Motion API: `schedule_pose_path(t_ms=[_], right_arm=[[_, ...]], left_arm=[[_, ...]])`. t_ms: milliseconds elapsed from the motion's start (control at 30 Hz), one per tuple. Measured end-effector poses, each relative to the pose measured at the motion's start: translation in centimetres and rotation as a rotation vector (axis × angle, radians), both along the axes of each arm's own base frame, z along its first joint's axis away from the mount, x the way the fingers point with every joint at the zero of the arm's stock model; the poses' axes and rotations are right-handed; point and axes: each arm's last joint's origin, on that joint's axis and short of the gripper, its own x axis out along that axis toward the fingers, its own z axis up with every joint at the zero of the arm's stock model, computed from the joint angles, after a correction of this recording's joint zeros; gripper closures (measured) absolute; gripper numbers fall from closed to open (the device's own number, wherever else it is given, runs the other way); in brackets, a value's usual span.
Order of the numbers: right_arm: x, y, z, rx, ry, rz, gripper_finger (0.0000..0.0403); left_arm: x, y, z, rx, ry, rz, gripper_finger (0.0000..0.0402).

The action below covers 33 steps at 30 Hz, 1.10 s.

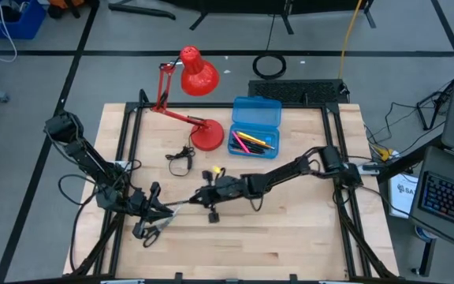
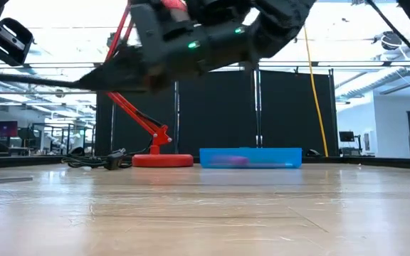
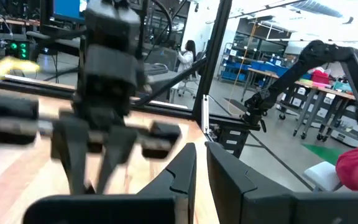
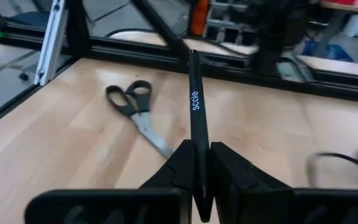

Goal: Pick & place school supplies into a supply box
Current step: Put the black pen into the blue supply box

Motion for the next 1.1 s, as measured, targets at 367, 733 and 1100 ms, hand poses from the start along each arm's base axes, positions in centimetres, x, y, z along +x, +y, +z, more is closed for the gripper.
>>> schedule_pose_path(t_ms=[367, 733, 1100], right_arm=[[-6.5, -3.8, 2.2, -0.017, 0.010, -0.126, 0.0382], [-11.5, -8.3, 1.7, -0.022, 0.031, -0.302, 0.0382], [-14.9, -13.5, 0.2, 0.028, 0.045, -0.481, 0.0382]], left_arm=[[0.0, 0.0, 0.0, 0.001, 0.002, 0.012, 0.0360], [0.0, 0.0, -0.2, 0.013, 0.012, 0.017, 0.0360], [0.0, 0.0, -0.3, 0.020, 0.025, 0.017, 0.0360]])
